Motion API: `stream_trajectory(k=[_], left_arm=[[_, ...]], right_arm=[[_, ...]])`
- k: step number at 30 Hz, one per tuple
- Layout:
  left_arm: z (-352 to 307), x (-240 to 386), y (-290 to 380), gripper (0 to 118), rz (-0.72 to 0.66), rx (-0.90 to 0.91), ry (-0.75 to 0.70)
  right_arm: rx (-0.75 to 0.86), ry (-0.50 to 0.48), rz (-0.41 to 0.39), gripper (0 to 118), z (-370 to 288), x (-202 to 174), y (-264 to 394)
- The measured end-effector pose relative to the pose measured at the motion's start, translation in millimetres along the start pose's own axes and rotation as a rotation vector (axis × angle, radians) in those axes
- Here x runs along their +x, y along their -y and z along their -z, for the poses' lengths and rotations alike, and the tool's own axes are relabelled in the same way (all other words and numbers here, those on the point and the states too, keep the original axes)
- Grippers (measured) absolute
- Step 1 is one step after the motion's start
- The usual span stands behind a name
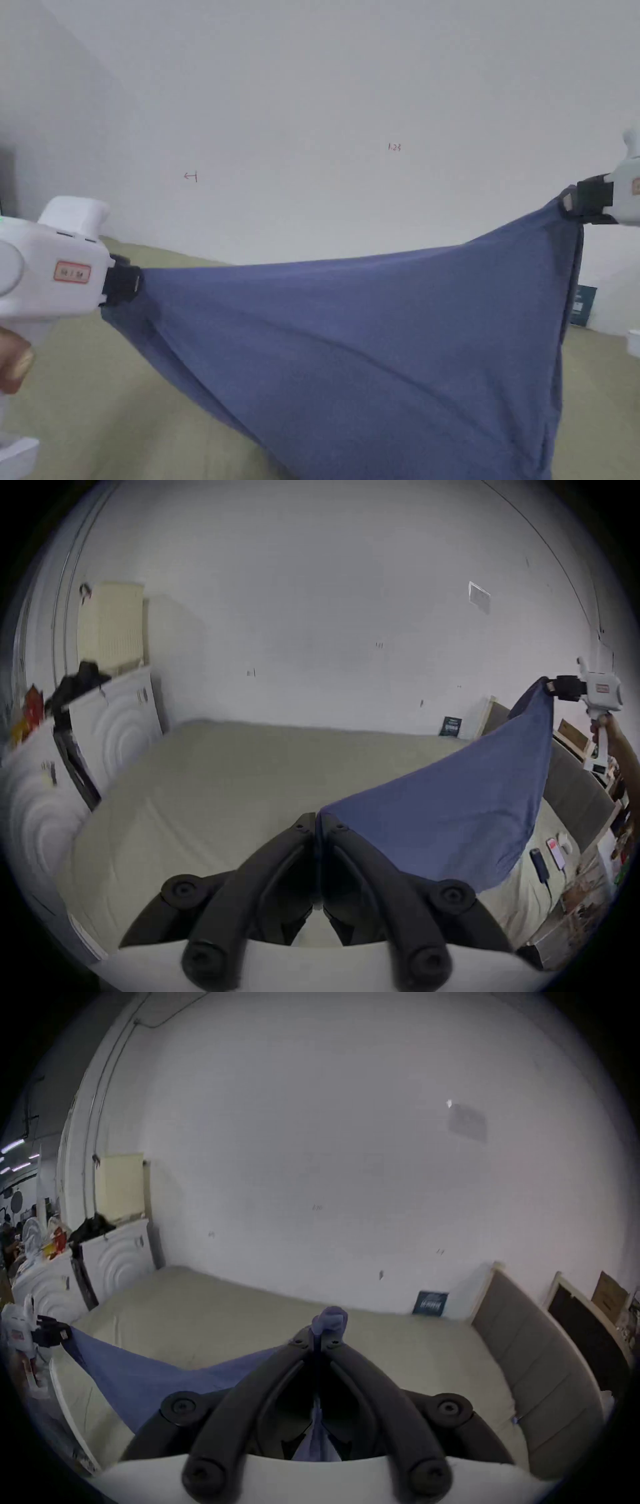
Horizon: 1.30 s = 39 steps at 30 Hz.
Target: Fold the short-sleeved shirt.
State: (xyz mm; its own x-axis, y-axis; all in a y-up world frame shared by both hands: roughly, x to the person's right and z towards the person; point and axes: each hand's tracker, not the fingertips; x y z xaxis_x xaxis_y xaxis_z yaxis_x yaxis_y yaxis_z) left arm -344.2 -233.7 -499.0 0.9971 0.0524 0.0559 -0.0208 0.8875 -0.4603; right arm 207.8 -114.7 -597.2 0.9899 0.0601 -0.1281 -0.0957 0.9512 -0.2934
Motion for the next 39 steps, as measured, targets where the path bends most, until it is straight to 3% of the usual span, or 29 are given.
stream_trajectory(k=[4, 10, 20, 29, 33, 39], left_arm=[[20, 9, -56, 5, 0.013, 0.052, -0.015], [48, 25, -135, 3, 0.069, 0.142, -0.087], [70, 33, -186, 3, 0.116, 0.253, -0.166], [82, 21, -104, 3, 0.115, 0.22, -0.114], [71, 19, -37, 3, 0.081, 0.187, -0.076], [49, 17, 53, 3, 0.04, 0.081, 0.007]], right_arm=[[0.09, 0.042, 0.026, 2, 5, 16, -32], [0.217, 0.116, -0.008, 2, 26, 26, -69], [0.317, 0.14, -0.026, 2, 34, 26, -87], [0.233, 0.105, -0.028, 2, 16, 19, 0], [0.157, 0.086, 0.073, 2, -3, 22, 70], [0.067, 0.093, 0.091, 2, -40, 15, 165]])
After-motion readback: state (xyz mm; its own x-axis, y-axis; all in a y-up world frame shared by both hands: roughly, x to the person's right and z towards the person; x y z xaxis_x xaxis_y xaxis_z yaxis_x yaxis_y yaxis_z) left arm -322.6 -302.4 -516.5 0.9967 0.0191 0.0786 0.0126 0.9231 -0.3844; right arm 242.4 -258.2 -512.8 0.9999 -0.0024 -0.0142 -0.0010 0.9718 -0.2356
